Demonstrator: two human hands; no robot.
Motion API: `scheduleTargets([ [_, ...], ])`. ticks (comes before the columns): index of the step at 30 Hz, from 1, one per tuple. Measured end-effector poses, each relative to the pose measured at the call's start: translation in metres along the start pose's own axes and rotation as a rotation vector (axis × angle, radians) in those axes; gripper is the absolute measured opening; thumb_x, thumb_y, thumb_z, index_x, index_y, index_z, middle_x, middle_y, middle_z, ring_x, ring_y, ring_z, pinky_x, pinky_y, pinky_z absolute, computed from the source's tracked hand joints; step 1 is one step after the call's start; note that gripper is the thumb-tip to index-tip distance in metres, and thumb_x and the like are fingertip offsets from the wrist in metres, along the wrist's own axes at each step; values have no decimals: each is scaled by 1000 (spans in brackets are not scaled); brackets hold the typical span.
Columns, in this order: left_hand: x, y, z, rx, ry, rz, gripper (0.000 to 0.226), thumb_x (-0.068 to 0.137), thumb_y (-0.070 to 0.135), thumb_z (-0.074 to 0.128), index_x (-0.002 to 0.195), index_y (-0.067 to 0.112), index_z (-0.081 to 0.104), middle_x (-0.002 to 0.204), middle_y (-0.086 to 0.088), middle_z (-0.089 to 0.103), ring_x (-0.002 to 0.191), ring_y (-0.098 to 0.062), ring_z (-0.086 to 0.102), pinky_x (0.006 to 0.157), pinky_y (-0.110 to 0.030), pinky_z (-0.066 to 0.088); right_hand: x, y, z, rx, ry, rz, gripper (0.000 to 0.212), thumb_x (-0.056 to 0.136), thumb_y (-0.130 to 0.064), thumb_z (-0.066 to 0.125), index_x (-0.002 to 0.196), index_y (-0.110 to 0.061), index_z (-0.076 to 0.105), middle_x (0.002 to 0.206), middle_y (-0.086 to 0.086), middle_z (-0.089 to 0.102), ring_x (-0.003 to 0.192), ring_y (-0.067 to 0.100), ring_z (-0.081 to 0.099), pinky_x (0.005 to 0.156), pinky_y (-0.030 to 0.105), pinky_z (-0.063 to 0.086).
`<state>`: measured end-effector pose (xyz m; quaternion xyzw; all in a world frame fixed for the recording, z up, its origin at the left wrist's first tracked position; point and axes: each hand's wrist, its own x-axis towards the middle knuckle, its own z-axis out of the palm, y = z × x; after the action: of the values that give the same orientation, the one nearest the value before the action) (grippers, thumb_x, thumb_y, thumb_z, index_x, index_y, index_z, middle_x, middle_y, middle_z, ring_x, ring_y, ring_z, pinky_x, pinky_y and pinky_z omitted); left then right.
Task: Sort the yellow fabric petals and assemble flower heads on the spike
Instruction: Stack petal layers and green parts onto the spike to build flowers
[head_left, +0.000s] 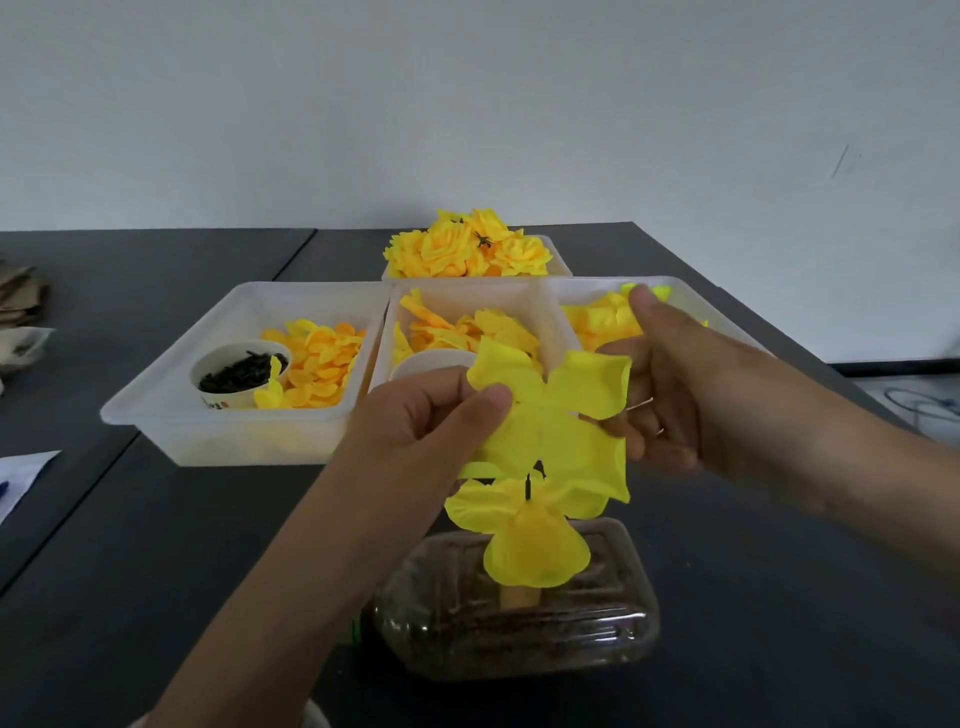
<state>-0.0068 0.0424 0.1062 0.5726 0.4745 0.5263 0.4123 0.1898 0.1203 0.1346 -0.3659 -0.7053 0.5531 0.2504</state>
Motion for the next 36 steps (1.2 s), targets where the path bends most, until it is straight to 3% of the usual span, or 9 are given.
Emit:
scheduleTargets([
  [3, 3, -8, 0, 56, 8, -35, 51, 68, 58, 55, 84, 12, 70, 75, -26, 58, 61, -16, 49, 55, -21, 48, -1, 1, 6, -142, 21, -86, 61, 86, -66, 37, 61, -14, 59, 51, 4, 48, 42, 14, 34, 42, 19, 30],
  [6, 3, -11, -1, 62, 72, -122, 54, 63, 68, 43, 76, 24, 71, 53, -2, 59, 47, -6, 50, 45, -14, 44, 0, 6, 12, -88, 68, -103, 42, 82, -50, 44, 52, -22, 53, 47, -2, 42, 44, 9, 34, 41, 14, 29],
  [8, 0, -12, -1, 46, 47, -195, 50, 66, 69, 39, 65, 32, 72, 51, 1, 63, 40, -2, 47, 41, -10, 39, 3, 11, 14, -100, 81, -83, 40, 82, -48, 43, 53, -21, 51, 47, -2, 42, 43, 8, 35, 42, 13, 30],
  [11, -9, -22, -6, 138, -7, -175, 48, 91, 45, 44, 54, 24, 66, 46, 8, 56, 38, 2, 43, 41, -7, 34, 7, 19, 18, -109, 94, -74, 39, 85, -44, 45, 56, -18, 52, 49, -2, 47, 43, 6, 39, 42, 11, 33],
  [15, -18, -29, -11, 257, -13, -134, 45, 76, 59, 43, 59, 24, 65, 45, 8, 49, 41, -1, 40, 44, -11, 33, 15, 29, 21, -174, 96, -83, 40, 96, -26, 44, 60, -10, 48, 49, -8, 46, 41, 0, 40, 43, 9, 33],
  [19, -25, -34, -6, 360, 26, -65, 48, 80, 60, 41, 56, 24, 64, 43, 5, 46, 40, -4, 38, 45, -15, 32, 21, 35, 22, -274, 127, -110, 39, 87, -37, 49, 62, -10, 41, 61, 9, 31, 52, 14, 29, 50, 19, 25],
  [22, -28, -33, -2, 356, 65, -41, 49, 86, 56, 44, 53, 25, 63, 41, 7, 45, 39, -4, 40, 46, -15, 35, 20, 34, 21, -256, 151, -121, 39, 80, -44, 51, 59, -13, 40, 64, 8, 30, 61, 20, 26, 55, 27, 24],
  [32, -26, -32, 5, 306, 140, -2, 48, 89, 50, 48, 52, 23, 64, 40, 6, 43, 39, -4, 39, 44, -12, 32, 22, 34, 13, -206, 155, -134, 35, 81, -44, 52, 52, -25, 53, 54, -7, 38, 56, 9, 32, 53, 17, 30],
  [36, -28, -28, 6, 287, 151, 34, 44, 87, 46, 47, 53, 24, 64, 41, 3, 43, 40, -4, 39, 44, -14, 33, 21, 28, 10, -148, 143, -167, 30, 80, -42, 54, 57, -23, 60, 58, -2, 41, 59, 12, 36, 52, 13, 34],
])
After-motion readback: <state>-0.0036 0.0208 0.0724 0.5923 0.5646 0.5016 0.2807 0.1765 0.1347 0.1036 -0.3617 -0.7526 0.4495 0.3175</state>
